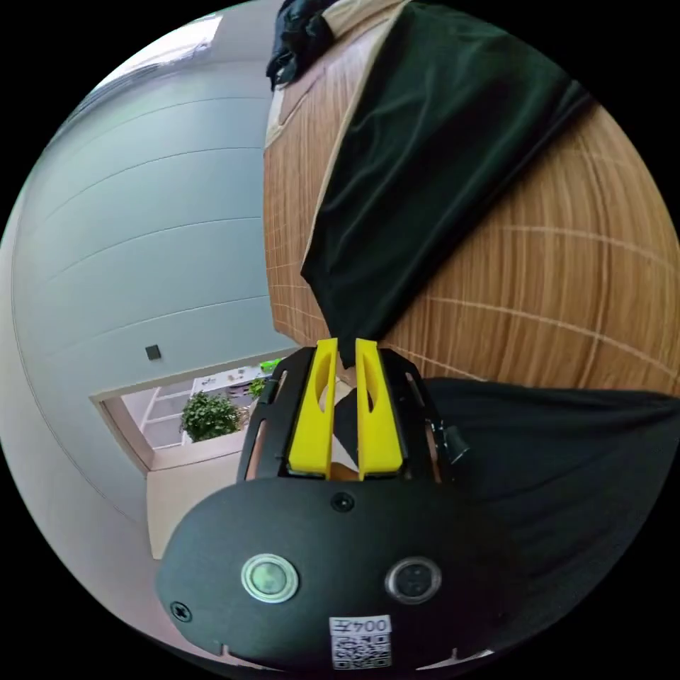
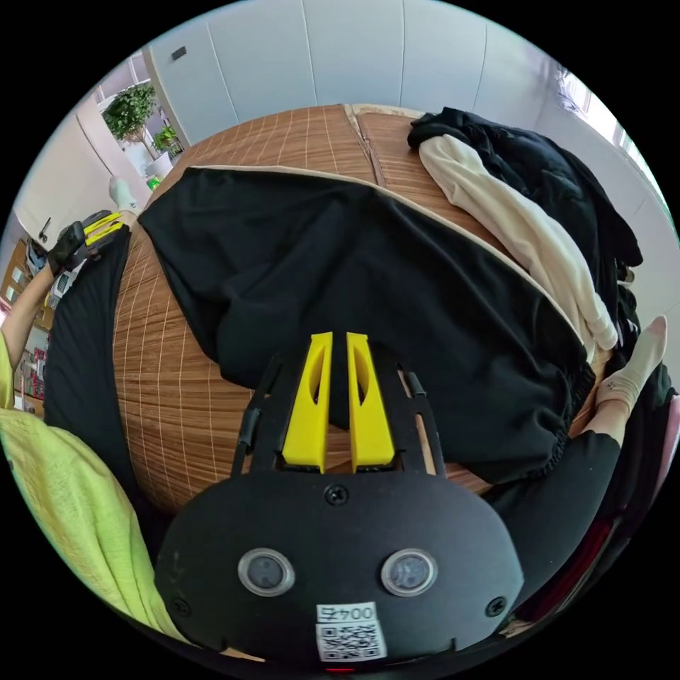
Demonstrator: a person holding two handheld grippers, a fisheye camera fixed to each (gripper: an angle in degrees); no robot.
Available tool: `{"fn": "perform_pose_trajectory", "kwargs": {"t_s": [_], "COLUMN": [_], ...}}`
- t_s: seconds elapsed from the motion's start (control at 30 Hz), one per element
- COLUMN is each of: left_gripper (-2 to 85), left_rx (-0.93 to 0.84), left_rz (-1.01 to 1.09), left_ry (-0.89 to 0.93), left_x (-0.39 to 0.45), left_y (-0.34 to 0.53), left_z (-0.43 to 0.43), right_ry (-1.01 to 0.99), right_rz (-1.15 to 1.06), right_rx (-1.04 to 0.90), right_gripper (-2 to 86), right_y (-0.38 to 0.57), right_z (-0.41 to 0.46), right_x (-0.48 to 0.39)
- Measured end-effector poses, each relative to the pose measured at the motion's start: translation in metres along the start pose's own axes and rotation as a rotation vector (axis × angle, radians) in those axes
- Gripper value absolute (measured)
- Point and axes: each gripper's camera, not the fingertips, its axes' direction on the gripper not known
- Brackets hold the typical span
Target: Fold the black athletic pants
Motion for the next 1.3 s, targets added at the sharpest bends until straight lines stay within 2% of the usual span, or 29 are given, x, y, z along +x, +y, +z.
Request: {"fn": "perform_pose_trajectory", "kwargs": {"t_s": [0.13, 0.33, 0.5, 0.73, 0.93, 1.03, 1.13, 1.3], "left_gripper": [6.4, 7.5, 7.2, 3.2, 1.3, 1.1, 1.0, 1.0], "left_rx": [-0.060, -0.060, -0.049, -0.033, -0.022, -0.017, -0.002, -0.015], "left_rz": [0.193, 0.295, 0.326, 0.392, 0.414, 0.416, 0.427, 0.452], "left_ry": [-0.054, 0.001, 0.043, 0.009, -0.038, -0.065, -0.097, -0.126], "left_x": [0.007, 0.000, -0.013, -0.016, -0.019, -0.025, -0.033, -0.047], "left_y": [0.000, -0.006, -0.009, -0.014, -0.016, -0.015, -0.012, -0.005], "left_z": [0.055, 0.095, 0.114, 0.129, 0.133, 0.134, 0.134, 0.141], "right_ry": [-0.022, -0.005, -0.009, -0.061, -0.083, -0.087, -0.012, -0.035], "right_rz": [0.023, 0.000, -0.005, 0.032, -0.030, -0.078, -0.134, -0.115], "right_rx": [-0.043, -0.072, -0.081, -0.080, -0.043, -0.144, -0.172, -0.185], "right_gripper": [5.2, 5.2, 4.6, 4.1, 6.2, 7.6, 7.1, 6.7], "right_y": [-0.011, -0.030, -0.041, -0.056, -0.068, -0.075, -0.080, -0.088], "right_z": [0.009, -0.001, -0.014, -0.040, -0.083, -0.080, -0.087, -0.107], "right_x": [0.003, -0.003, -0.005, 0.001, -0.020, -0.032, -0.044, -0.042]}}
